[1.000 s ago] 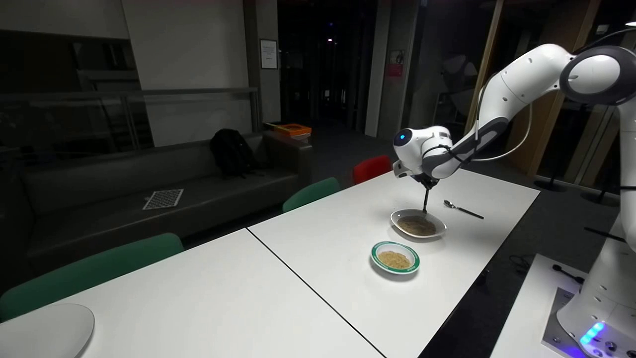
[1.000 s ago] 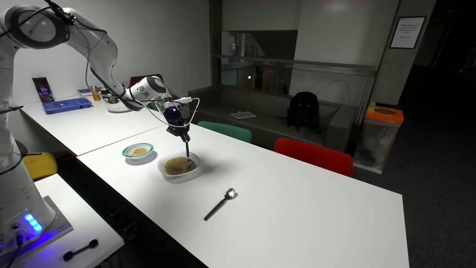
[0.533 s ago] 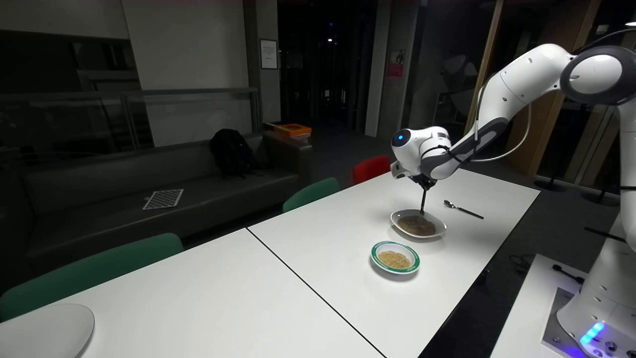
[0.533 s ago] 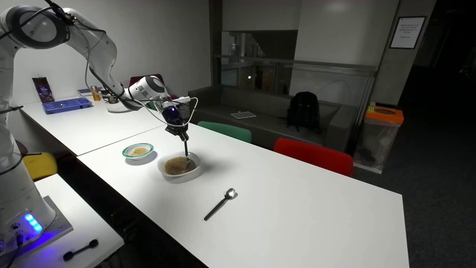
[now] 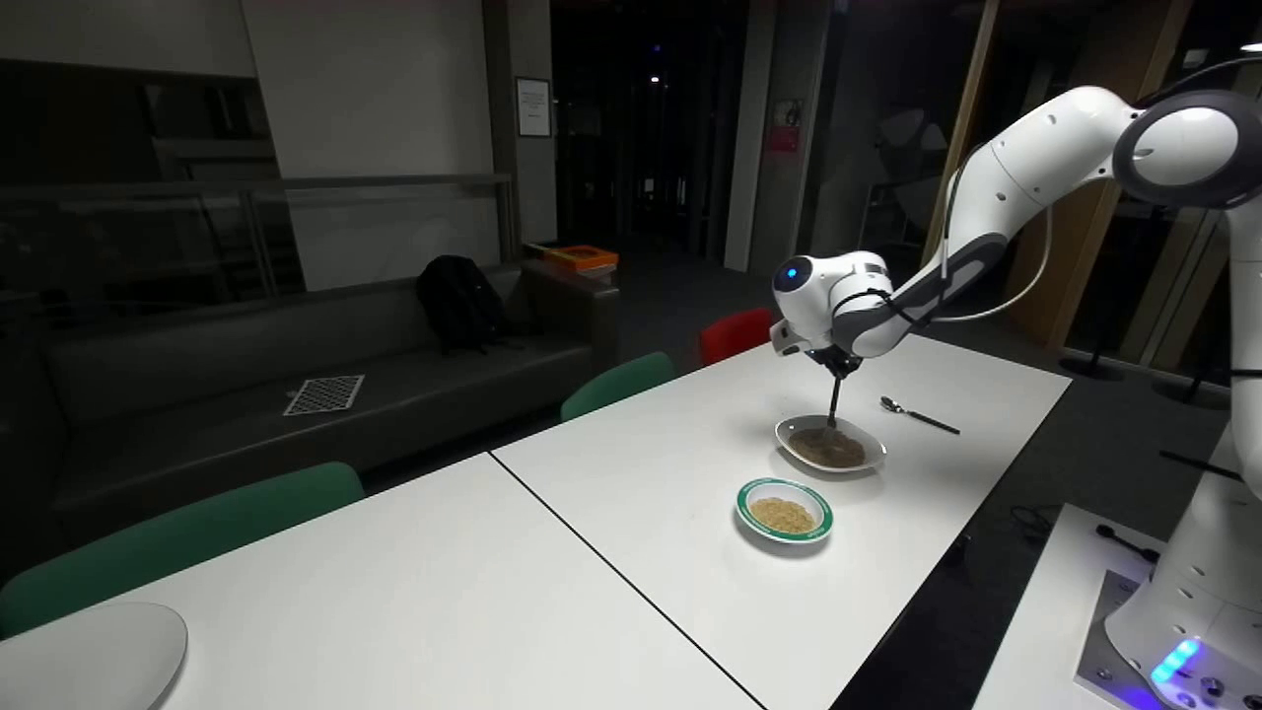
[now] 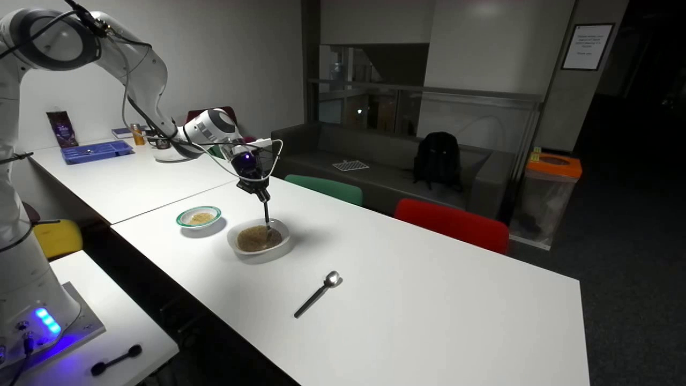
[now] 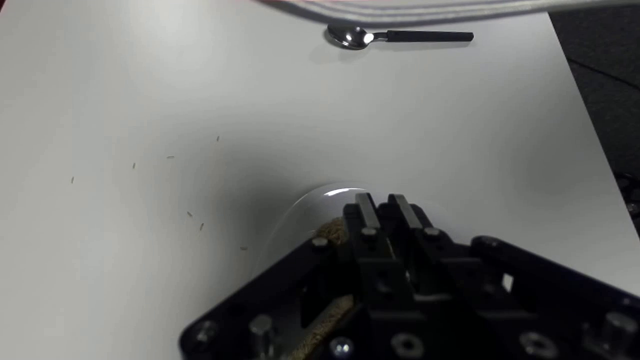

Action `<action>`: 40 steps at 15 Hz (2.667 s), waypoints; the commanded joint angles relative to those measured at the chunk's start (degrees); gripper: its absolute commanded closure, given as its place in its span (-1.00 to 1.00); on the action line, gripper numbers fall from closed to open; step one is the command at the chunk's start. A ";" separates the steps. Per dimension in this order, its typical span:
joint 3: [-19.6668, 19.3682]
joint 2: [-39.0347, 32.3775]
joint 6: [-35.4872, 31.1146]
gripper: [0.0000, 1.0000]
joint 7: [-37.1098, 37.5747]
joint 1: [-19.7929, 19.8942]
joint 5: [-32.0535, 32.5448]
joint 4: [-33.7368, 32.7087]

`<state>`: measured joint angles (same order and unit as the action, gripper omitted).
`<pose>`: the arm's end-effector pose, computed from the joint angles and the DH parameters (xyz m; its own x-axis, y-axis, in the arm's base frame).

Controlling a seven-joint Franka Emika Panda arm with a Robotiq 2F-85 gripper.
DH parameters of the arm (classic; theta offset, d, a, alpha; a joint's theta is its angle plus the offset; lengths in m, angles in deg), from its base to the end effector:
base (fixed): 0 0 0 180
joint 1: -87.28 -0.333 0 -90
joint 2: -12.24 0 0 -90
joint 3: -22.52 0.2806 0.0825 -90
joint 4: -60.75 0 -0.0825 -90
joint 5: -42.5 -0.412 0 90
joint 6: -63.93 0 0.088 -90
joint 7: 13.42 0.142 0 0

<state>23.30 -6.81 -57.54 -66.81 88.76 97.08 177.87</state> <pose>0.5855 -0.0682 0.1932 0.0199 0.7218 -0.6918 0.9998 -0.0171 0.0109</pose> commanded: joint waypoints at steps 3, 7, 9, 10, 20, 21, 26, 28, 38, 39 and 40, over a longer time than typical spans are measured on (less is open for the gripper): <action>1.01 0.08 -0.50 0.94 -0.97 -0.08 -0.44 -0.65; 1.73 0.07 -0.74 0.94 -1.07 -0.23 -0.71 -0.80; 1.99 0.15 -0.89 0.94 -1.09 -0.33 -0.89 -0.82; 2.10 0.19 -0.95 0.94 -1.11 -0.42 -0.97 -0.84; 3.70 0.38 -1.90 0.94 -1.44 -1.22 -2.26 -1.21; 3.84 0.40 -1.93 0.94 -1.42 -1.37 -2.20 -1.24; 3.83 0.55 -1.39 0.94 -1.29 -2.23 -1.32 -1.26; 3.61 0.67 -1.07 0.94 -1.20 -2.47 -0.35 -1.17; 1.78 3.47 -1.24 0.94 -1.66 -0.62 -1.15 -0.03; 1.49 3.92 -1.58 0.94 -1.84 -0.12 -1.52 0.22; 1.17 4.33 -1.78 0.94 -2.08 0.31 -1.92 0.36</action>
<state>25.17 -5.65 -58.59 -66.90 87.60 96.12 176.74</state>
